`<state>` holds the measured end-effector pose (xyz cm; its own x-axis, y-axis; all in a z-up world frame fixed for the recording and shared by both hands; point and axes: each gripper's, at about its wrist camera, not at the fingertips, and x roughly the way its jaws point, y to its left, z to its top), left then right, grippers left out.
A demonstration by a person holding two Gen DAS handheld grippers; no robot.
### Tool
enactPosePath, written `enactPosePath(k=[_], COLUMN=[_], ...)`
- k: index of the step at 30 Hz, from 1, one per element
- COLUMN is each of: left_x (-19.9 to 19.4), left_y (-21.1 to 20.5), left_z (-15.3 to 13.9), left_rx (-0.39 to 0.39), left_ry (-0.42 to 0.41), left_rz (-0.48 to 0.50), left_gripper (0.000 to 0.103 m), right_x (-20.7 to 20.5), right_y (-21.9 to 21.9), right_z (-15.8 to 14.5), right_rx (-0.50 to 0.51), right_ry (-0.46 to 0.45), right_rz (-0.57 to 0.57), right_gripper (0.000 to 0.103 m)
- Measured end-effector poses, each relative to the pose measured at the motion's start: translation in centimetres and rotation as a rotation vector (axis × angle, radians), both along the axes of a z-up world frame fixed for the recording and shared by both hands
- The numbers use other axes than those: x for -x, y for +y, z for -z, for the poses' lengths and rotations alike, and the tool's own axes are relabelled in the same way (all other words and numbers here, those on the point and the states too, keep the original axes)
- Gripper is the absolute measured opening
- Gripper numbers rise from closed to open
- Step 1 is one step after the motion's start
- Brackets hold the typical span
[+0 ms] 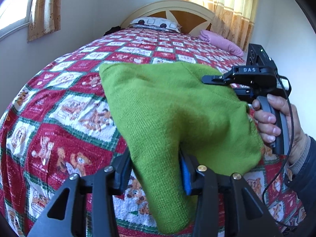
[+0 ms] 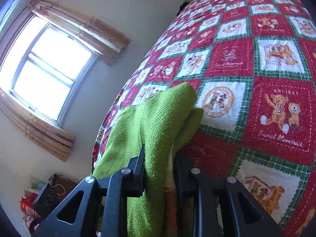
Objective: Fold small clothes
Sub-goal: 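Lift the edge with the right gripper and fold it over the sweater, then lower the folded edge onto the sweater and open the right gripper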
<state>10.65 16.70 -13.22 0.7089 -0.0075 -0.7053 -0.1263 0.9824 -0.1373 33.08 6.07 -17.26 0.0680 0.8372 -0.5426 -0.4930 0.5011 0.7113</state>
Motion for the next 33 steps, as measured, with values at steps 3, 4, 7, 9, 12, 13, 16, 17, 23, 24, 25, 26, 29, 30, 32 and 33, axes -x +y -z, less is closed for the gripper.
enactPosePath(k=[3,4,7,9,12,13,16,17,23,24,25,26,29,30,32,33], left_x=[0.0,0.0,0.0,0.0,0.1,0.1,0.3,0.4,1.1,1.1,1.1,1.1,0.9,0.7,-0.3,-0.8], left_y=[0.1,0.0,0.0,-0.2,-0.4,-0.4,-0.5,-0.6,-1.0,-1.0,-1.0,-0.8,-0.2,0.2,1.2,1.7], left_z=[0.4,0.4,0.4,0.4,0.4,0.4,0.1,-0.1,-2.1,-2.3,-2.7,-3.1,-4.2,-4.4,-4.2,-3.8], left_rx=[-0.005,-0.009,-0.023,-0.044,-0.060,-0.062,-0.082,-0.087,-0.145,-0.148,-0.154,-0.161,-0.203,-0.213,-0.208,-0.201], left_ry=[0.002,0.002,0.001,0.000,0.002,0.002,0.006,0.006,-0.046,-0.049,-0.055,-0.069,-0.120,-0.137,-0.141,-0.131], left_rz=[-0.003,-0.004,-0.013,-0.015,-0.015,-0.017,-0.026,-0.027,-0.035,-0.035,-0.036,-0.039,-0.079,-0.096,-0.123,-0.137], left_gripper=[0.049,0.050,0.057,0.063,0.064,0.066,0.070,0.070,0.078,0.078,0.078,0.081,0.097,0.098,0.098,0.098], right_x=[-0.2,-0.2,-0.6,-0.6,-0.8,-0.9,-1.2,-1.1,-0.1,-0.1,0.0,0.2,1.5,2.6,4.3,5.0], right_y=[-0.2,-0.2,-0.1,0.0,0.0,-0.1,-0.4,-0.5,-0.9,-1.0,-1.3,-1.8,-3.8,-4.5,-4.7,-4.4], right_z=[0.4,0.6,1.1,1.4,1.8,1.9,2.1,2.0,0.5,0.4,0.1,-0.4,-2.9,-4.1,-5.5,-5.8], right_rx=[0.005,0.007,0.035,0.065,0.077,0.082,0.094,0.102,0.156,0.159,0.164,0.164,0.118,0.080,0.029,0.018], right_ry=[0.009,0.013,0.017,0.007,0.007,0.011,0.017,0.017,-0.054,-0.055,-0.059,-0.072,-0.134,-0.162,-0.198,-0.209], right_rz=[0.005,0.008,0.023,0.031,0.041,0.048,0.063,0.065,0.064,0.068,0.078,0.099,0.165,0.163,0.118,0.088], right_gripper=[0.025,0.025,0.025,0.026,0.027,0.029,0.031,0.031,0.032,0.032,0.033,0.034,0.034,0.034,0.034,0.035])
